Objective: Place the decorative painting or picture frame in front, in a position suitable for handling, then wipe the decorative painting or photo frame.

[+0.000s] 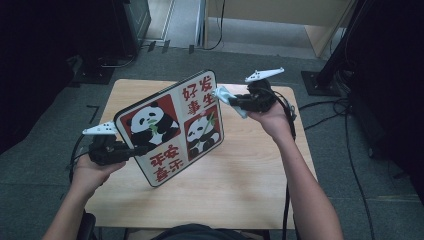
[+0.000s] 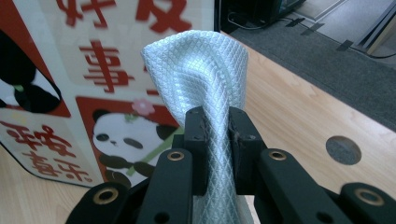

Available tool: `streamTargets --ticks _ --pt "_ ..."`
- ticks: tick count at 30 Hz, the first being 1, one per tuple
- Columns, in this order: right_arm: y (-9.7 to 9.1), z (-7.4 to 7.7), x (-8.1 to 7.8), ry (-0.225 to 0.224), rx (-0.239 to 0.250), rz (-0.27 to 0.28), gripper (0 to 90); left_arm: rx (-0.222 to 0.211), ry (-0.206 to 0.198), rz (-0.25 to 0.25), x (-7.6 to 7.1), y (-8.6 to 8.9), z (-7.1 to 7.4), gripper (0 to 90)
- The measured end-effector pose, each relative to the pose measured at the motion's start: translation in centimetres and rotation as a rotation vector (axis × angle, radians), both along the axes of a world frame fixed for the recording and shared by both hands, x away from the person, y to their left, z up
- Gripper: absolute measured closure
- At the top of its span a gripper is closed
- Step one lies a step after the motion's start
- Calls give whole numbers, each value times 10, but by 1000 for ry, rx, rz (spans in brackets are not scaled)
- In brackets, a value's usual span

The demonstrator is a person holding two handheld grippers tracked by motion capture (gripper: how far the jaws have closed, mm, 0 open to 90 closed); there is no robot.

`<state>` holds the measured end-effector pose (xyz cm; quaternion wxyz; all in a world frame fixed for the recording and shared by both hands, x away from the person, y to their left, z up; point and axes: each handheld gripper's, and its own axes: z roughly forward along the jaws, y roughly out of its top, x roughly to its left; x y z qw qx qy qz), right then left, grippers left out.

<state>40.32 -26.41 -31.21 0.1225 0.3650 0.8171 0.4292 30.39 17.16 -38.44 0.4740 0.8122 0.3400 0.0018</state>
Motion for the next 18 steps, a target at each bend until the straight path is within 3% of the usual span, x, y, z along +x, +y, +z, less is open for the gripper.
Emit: streamTargets --ticks 12,16,18 --pt "21 48 1 -84 31 28 803 0 1 -1 0 0 0 807" --pt "28 48 4 -113 43 31 802 1 2 -4 1 0 0 807" --pt "31 43 6 -106 47 34 801 6 0 -6 1 0 1 807"
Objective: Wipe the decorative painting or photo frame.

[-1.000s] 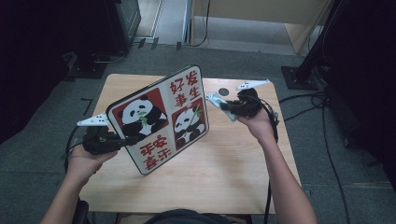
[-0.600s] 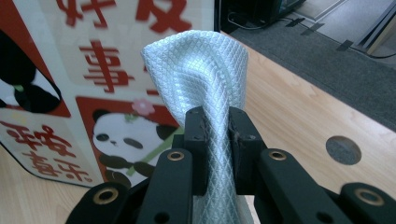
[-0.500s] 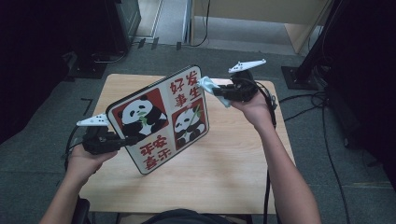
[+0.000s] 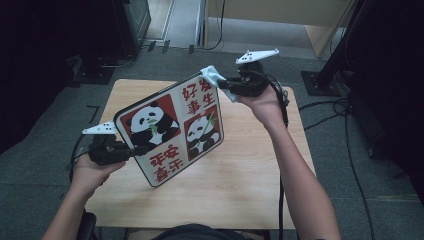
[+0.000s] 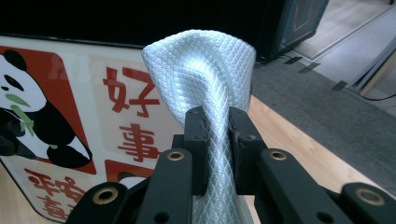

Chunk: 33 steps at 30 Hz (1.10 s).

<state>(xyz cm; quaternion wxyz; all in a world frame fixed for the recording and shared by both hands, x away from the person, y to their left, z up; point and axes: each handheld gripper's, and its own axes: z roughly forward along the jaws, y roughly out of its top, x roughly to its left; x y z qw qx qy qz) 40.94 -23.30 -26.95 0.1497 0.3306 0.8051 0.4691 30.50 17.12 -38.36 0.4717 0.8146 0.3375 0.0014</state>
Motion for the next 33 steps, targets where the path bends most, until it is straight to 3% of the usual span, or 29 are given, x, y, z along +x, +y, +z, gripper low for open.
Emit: streamTargets --ticks 9,24,33 --pt "8 -26 9 27 25 4 797 -1 1 -6 1 0 0 806" --pt "15 -41 11 -4 32 -1 786 -1 0 -10 2 1 0 805" --pt "14 -47 10 3 33 1 795 0 -1 -10 2 1 0 805"
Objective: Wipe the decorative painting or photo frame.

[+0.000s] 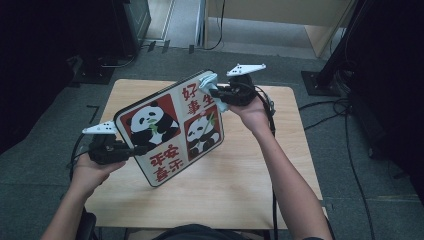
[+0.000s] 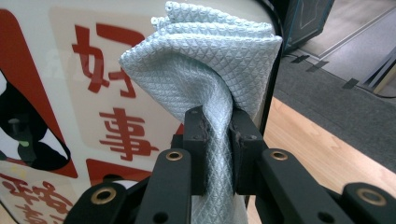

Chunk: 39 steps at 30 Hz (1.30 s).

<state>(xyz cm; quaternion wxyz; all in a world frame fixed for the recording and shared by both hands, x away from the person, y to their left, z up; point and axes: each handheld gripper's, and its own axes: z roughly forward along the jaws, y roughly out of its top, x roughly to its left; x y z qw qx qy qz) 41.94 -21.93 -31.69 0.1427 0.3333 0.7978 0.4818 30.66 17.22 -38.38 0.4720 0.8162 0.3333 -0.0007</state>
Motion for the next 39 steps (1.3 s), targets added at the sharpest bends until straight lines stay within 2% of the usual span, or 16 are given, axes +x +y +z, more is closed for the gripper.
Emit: streamTargets --ticks 19,23,29,39 --pt "-9 -24 -4 36 -25 16 799 3 -5 7 -2 -1 0 801" --pt "-11 -29 -5 41 -10 12 799 3 -7 8 -2 -1 0 801" --pt "-14 -39 -6 55 -21 14 800 1 -6 6 -2 -1 0 801" --pt "-17 -52 -6 74 -10 18 799 -3 4 2 -2 -1 0 796"
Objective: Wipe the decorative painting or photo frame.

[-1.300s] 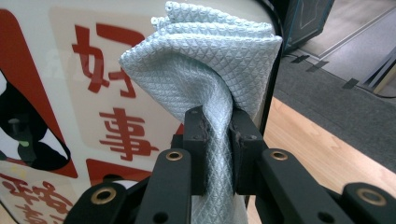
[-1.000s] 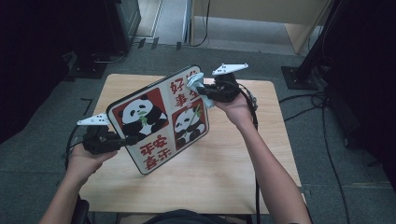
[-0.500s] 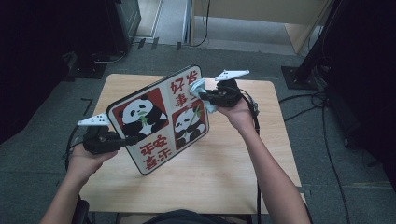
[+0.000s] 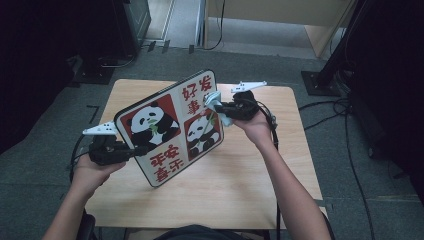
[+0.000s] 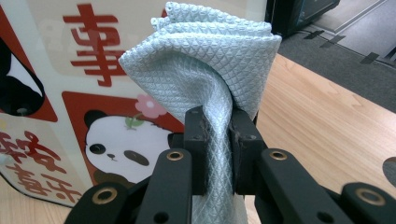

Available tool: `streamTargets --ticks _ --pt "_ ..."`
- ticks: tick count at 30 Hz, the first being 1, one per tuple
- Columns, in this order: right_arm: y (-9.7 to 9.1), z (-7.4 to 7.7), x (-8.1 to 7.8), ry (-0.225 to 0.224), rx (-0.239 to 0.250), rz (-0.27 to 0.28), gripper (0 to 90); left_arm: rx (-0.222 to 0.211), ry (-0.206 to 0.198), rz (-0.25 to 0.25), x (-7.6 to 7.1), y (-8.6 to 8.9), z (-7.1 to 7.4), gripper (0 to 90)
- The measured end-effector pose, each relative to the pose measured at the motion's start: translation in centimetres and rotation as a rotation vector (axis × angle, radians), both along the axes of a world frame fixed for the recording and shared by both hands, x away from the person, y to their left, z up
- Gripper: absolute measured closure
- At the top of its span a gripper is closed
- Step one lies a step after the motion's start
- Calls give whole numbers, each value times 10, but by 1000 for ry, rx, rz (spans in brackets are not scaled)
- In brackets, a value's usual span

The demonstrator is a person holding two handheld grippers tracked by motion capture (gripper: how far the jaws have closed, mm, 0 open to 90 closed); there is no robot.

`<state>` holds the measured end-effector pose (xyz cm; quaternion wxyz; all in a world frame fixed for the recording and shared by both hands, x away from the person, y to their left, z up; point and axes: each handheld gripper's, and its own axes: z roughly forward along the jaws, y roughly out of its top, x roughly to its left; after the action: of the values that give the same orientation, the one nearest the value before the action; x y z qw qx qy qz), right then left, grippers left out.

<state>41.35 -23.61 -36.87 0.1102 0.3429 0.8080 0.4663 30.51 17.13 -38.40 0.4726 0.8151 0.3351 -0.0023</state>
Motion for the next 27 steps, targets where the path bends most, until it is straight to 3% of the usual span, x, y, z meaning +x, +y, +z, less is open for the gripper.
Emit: streamTargets --ticks 10,27 --pt "-1 -12 -2 4 -8 10 798 0 0 1 0 0 0 795" --pt "-6 -45 -8 63 -7 0 798 -1 7 -7 0 0 -1 789"
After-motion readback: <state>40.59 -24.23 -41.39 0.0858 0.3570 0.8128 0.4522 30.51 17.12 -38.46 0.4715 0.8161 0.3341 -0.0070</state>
